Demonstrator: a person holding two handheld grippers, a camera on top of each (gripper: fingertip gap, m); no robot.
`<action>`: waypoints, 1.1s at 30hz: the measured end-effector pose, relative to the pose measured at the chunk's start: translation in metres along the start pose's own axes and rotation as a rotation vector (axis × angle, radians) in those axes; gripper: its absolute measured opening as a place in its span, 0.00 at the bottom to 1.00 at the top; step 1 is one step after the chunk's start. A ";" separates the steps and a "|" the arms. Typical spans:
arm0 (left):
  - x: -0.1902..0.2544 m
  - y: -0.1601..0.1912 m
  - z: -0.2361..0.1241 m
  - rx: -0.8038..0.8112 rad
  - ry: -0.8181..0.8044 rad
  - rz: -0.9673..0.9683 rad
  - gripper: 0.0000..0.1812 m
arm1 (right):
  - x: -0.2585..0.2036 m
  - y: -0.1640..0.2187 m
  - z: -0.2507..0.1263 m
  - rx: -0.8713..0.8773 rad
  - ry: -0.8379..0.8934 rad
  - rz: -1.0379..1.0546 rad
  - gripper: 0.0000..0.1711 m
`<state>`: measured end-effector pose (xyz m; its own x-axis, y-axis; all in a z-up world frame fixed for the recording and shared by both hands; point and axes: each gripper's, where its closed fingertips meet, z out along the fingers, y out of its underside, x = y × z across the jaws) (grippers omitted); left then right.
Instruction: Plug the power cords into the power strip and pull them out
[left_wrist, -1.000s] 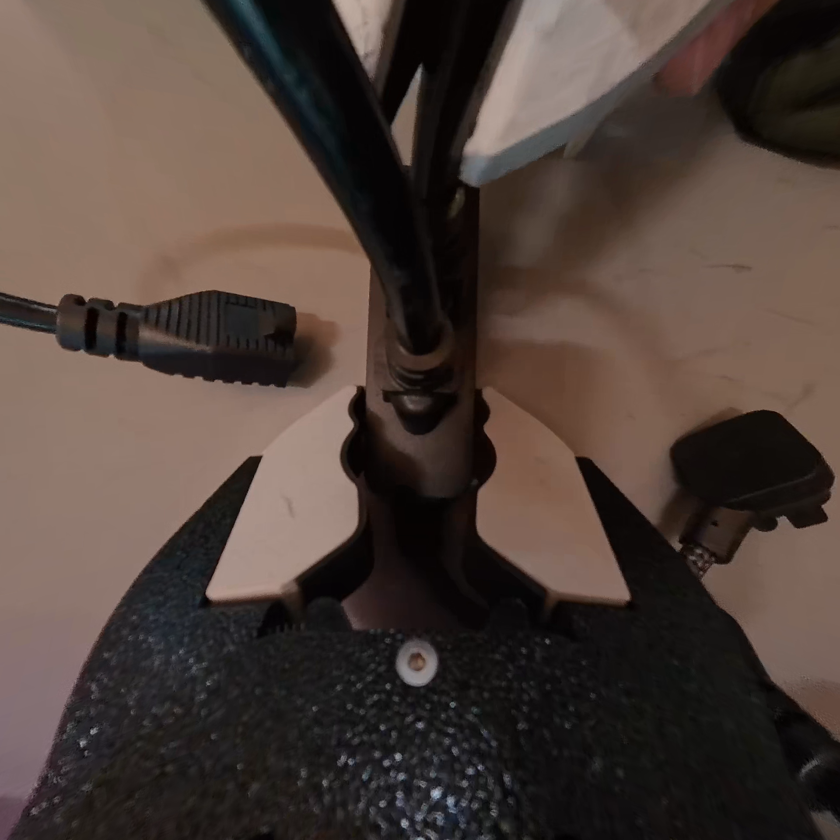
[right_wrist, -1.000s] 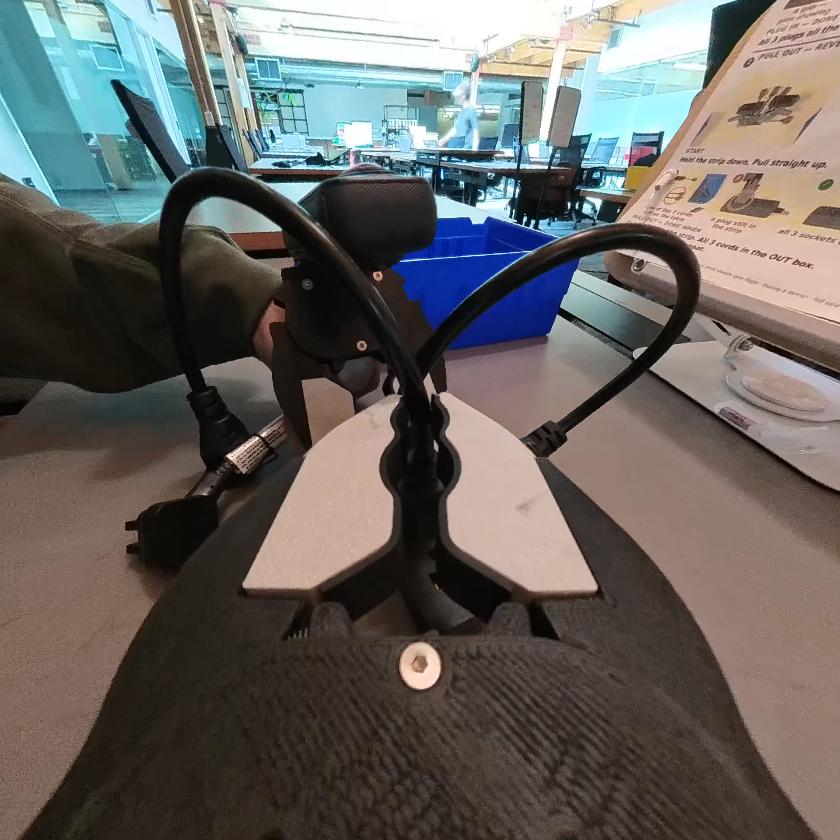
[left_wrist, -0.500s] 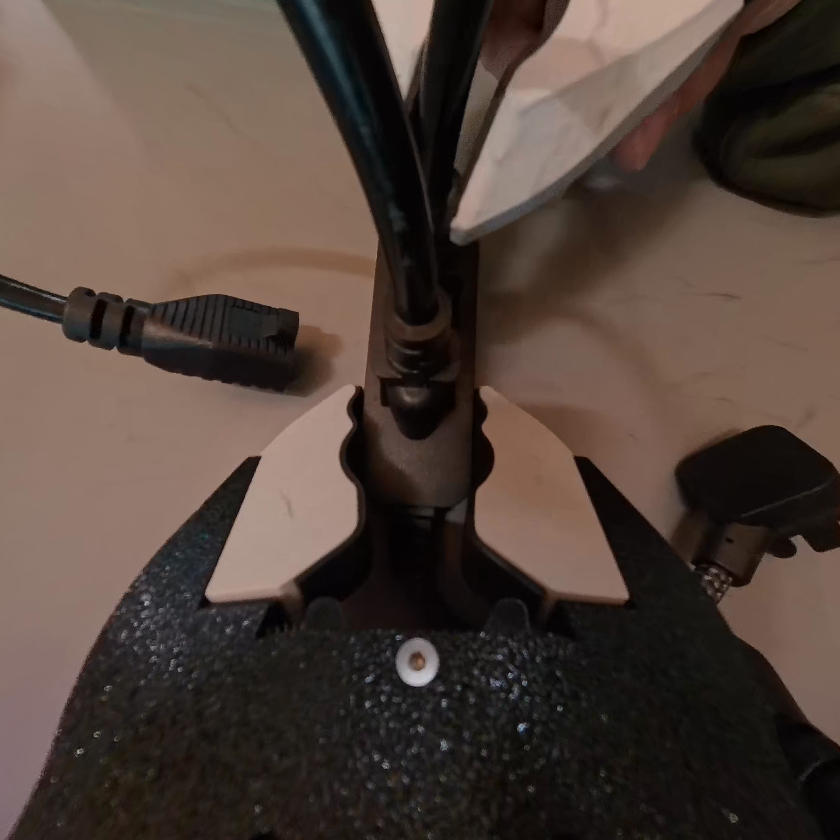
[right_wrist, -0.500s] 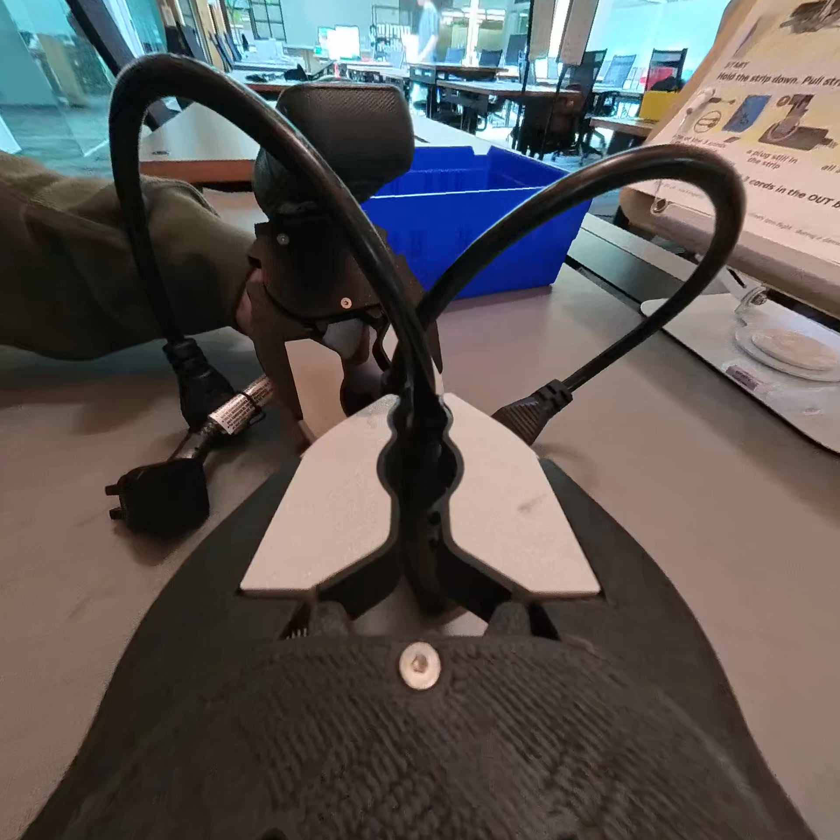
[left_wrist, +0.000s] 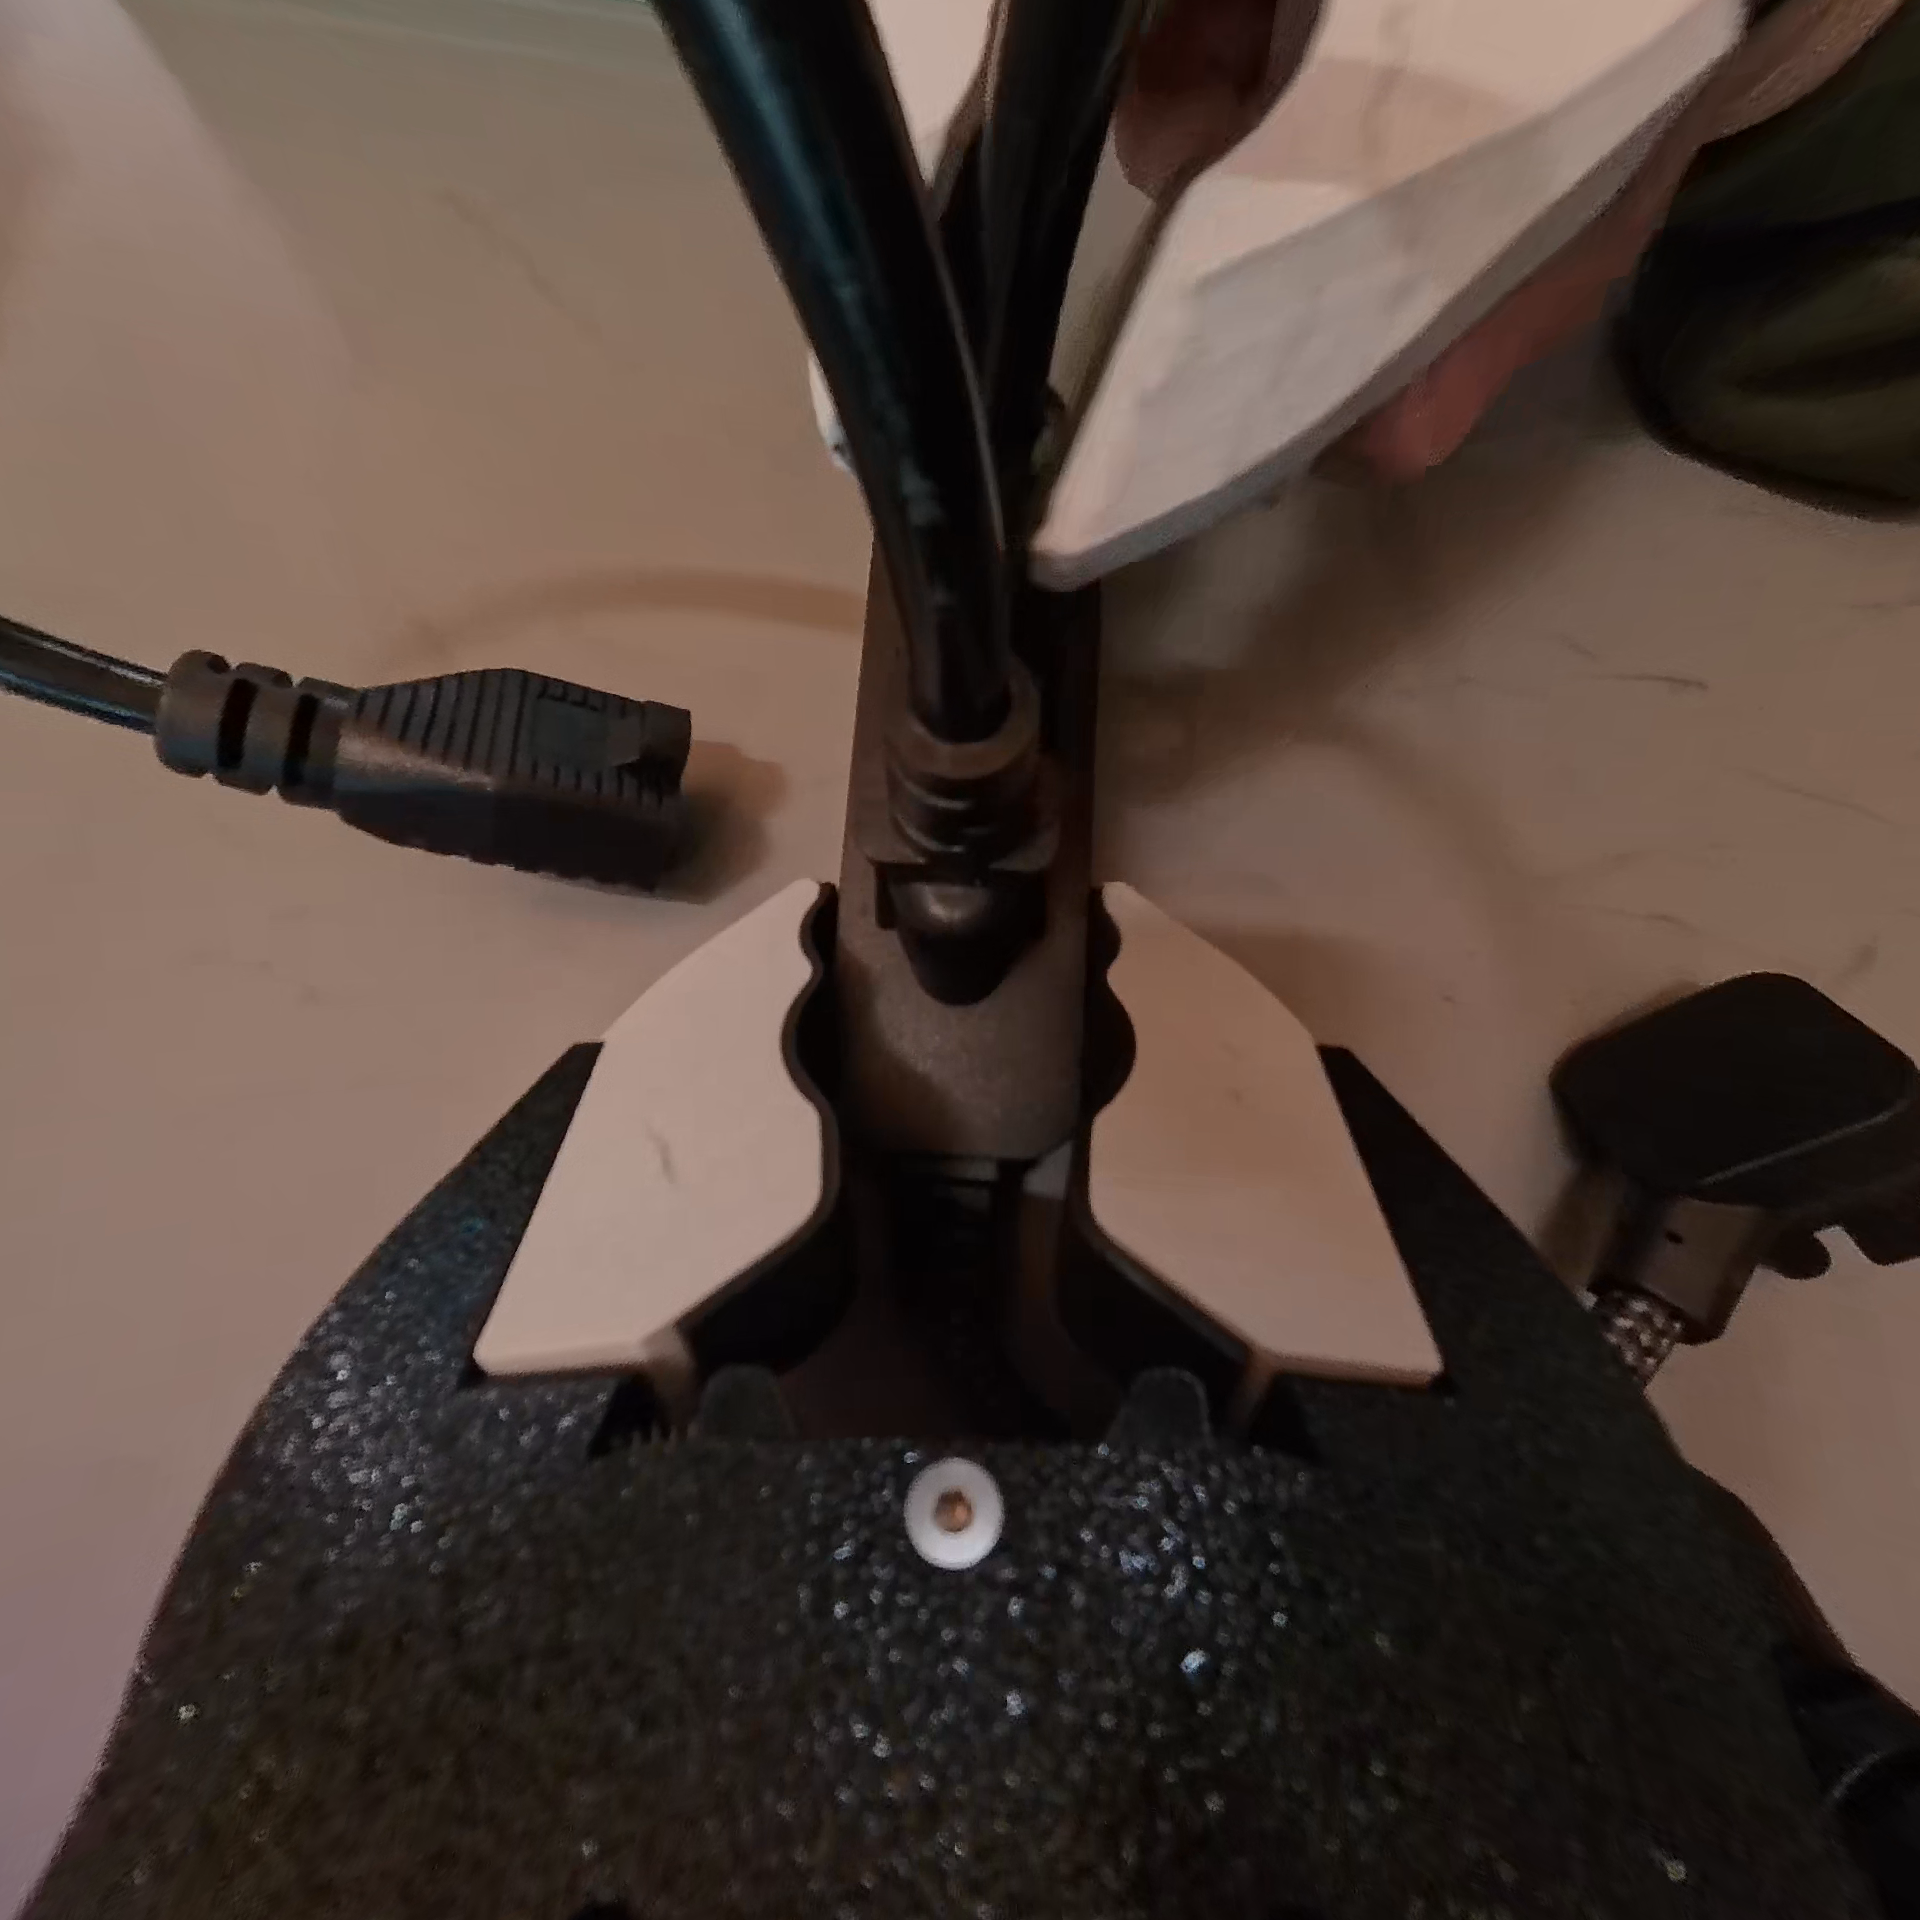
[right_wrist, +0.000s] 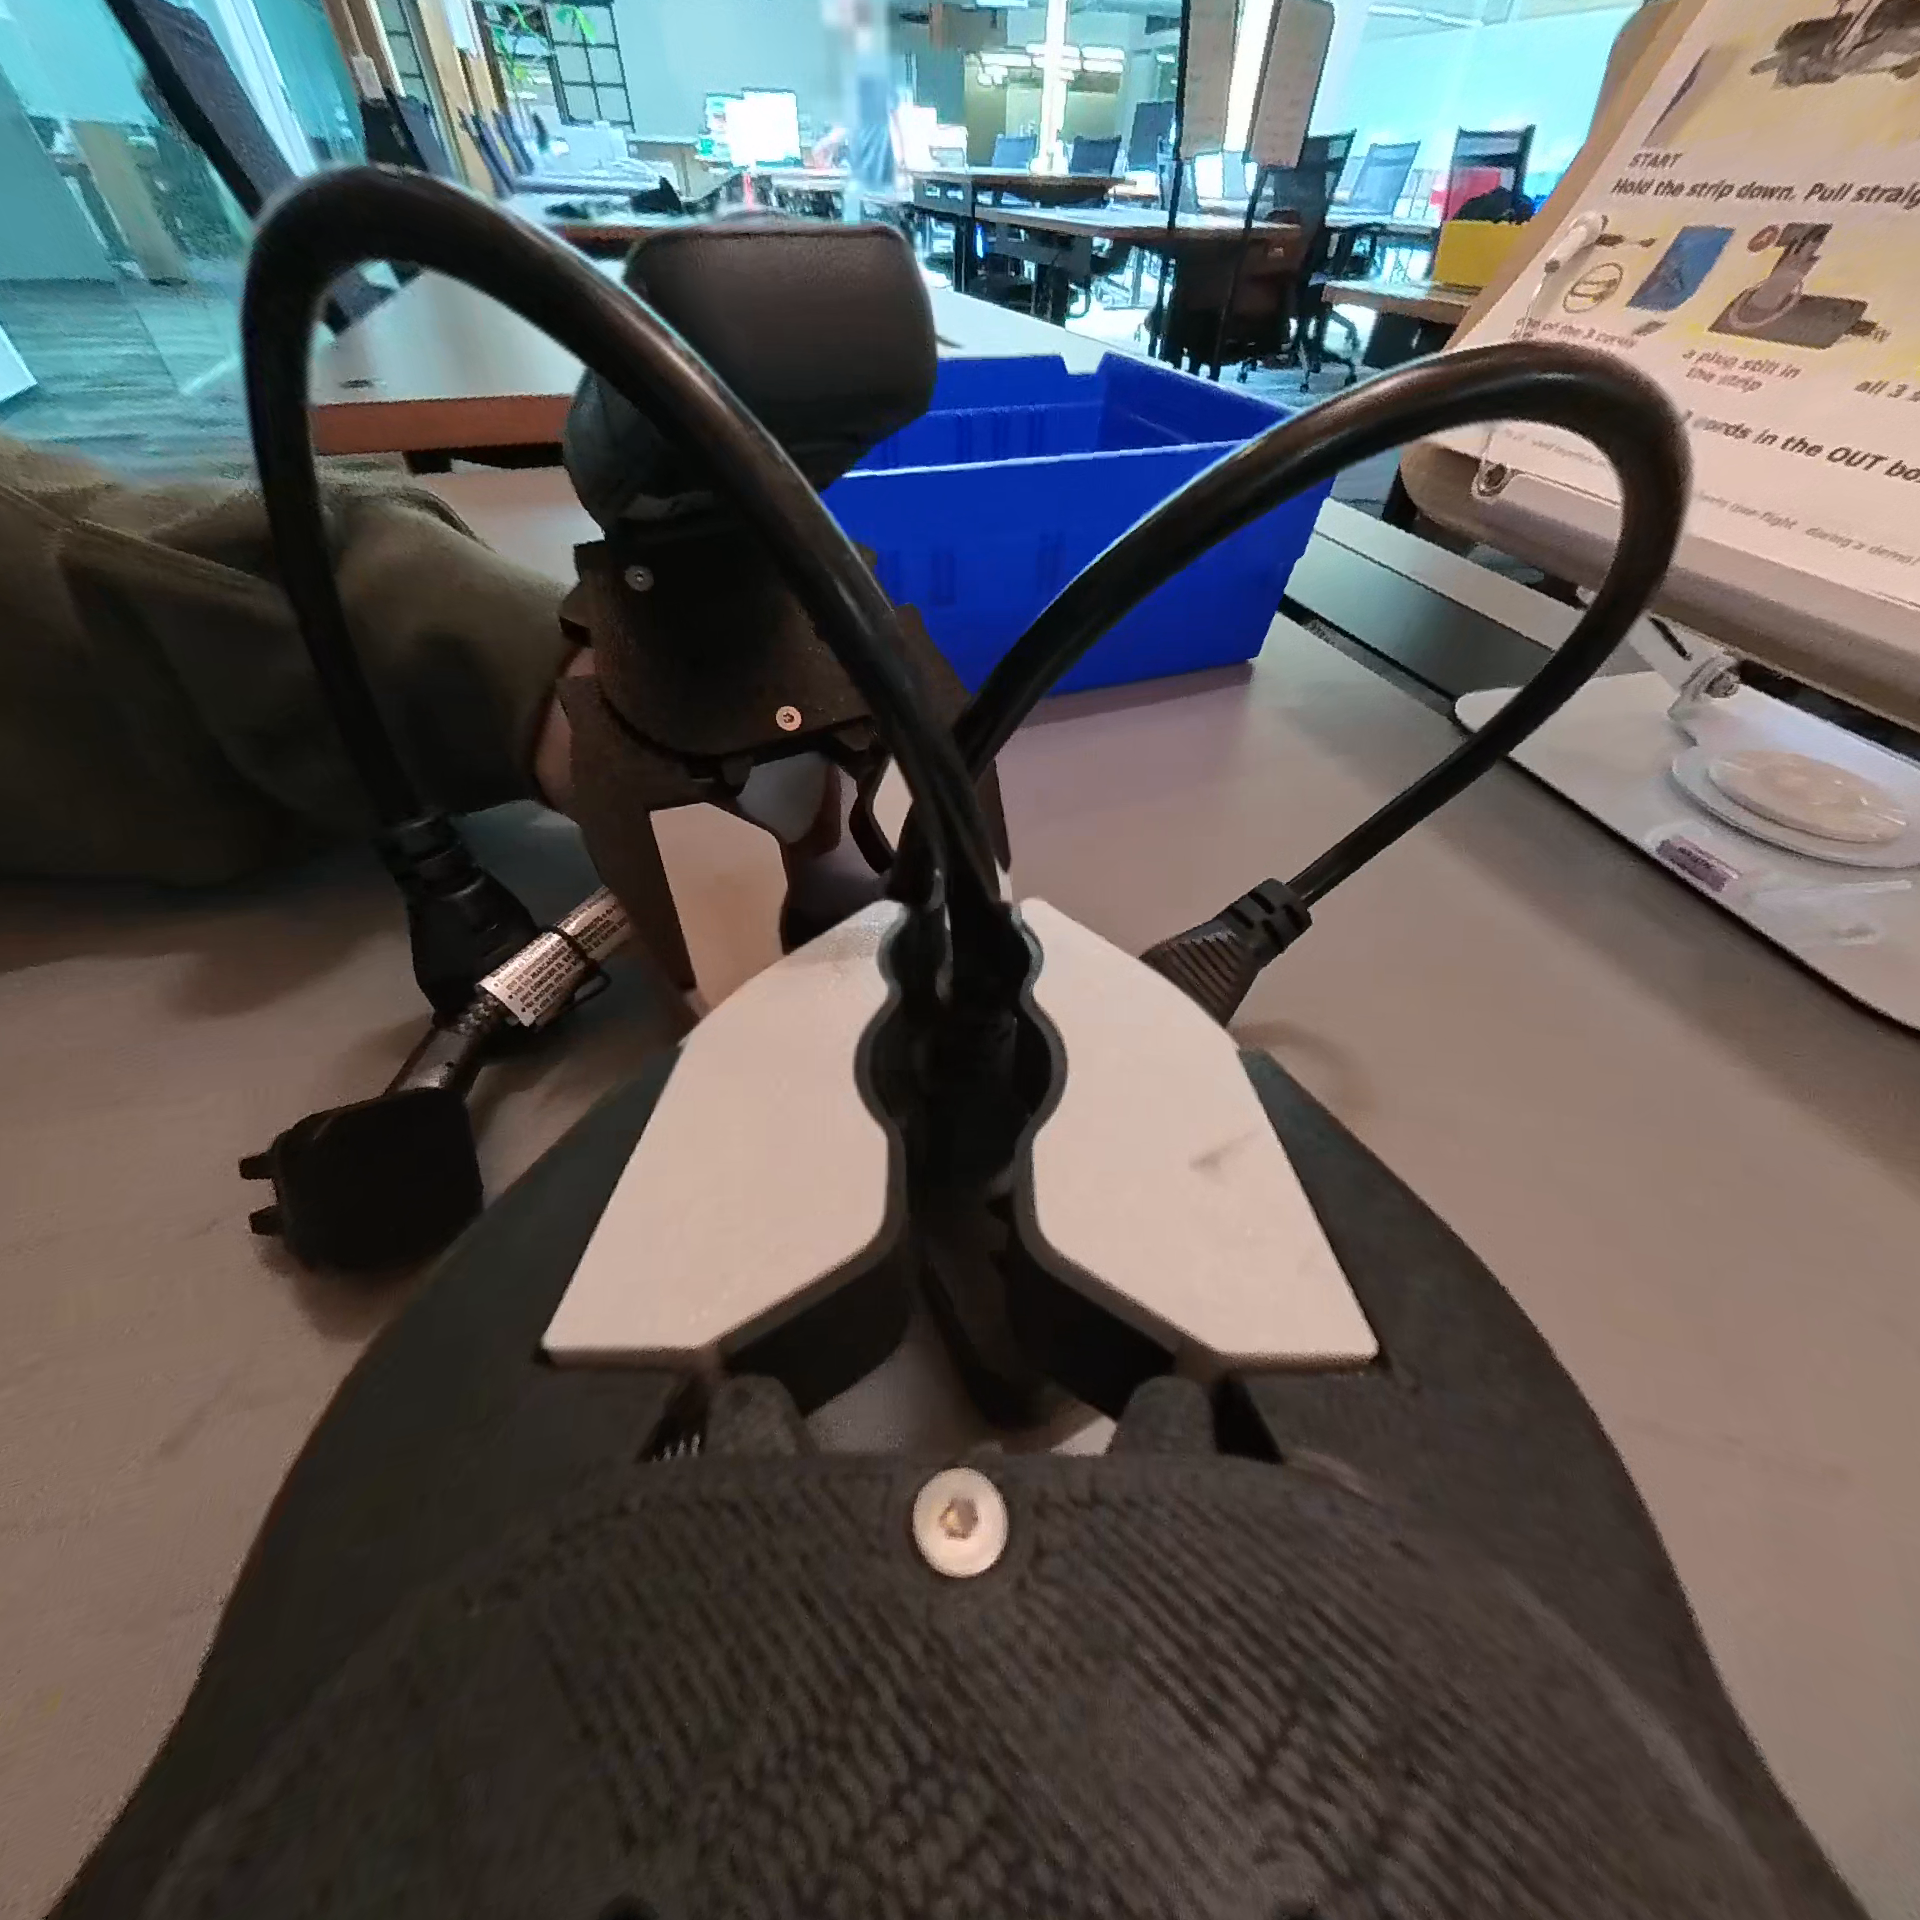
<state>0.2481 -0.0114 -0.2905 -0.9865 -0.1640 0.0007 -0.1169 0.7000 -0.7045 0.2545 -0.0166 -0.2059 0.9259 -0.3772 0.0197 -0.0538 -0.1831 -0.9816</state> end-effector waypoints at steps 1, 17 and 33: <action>0.000 0.000 0.000 0.000 0.000 0.000 0.24 | -0.001 -0.004 -0.001 0.030 -0.003 0.006 0.11; 0.001 0.000 0.000 0.003 0.013 0.013 0.24 | 0.001 -0.005 -0.002 0.008 0.057 0.062 0.06; 0.007 0.002 -0.002 0.004 0.077 0.078 0.24 | -0.008 0.001 -0.013 0.003 -0.059 0.007 0.05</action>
<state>0.2404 -0.0098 -0.2903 -0.9985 -0.0549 -0.0001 -0.0387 0.7054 -0.7078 0.2425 -0.0253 -0.2048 0.9461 -0.3240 0.0014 -0.0593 -0.1775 -0.9823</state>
